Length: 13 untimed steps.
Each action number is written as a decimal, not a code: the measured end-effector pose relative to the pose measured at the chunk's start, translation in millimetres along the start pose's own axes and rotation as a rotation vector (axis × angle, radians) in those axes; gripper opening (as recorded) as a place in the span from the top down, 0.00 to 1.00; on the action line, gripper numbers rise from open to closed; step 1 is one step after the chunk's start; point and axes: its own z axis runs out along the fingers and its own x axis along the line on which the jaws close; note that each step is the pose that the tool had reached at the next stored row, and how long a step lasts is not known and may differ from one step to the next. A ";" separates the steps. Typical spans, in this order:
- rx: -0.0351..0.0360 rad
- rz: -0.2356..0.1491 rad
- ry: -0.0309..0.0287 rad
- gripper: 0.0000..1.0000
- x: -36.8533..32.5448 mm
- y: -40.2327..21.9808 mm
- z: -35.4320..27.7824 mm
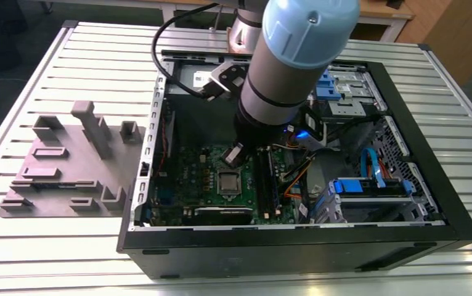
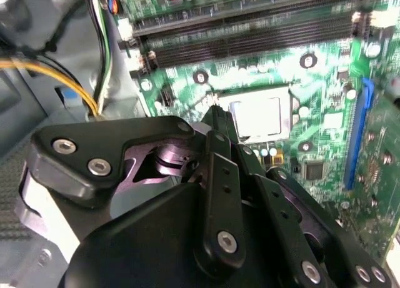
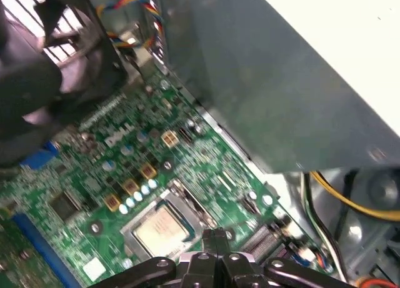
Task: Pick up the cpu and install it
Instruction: 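Close the cpu cover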
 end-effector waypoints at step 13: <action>0.0033 0.000 0.0019 0.90 18.7 -6.2 -2.1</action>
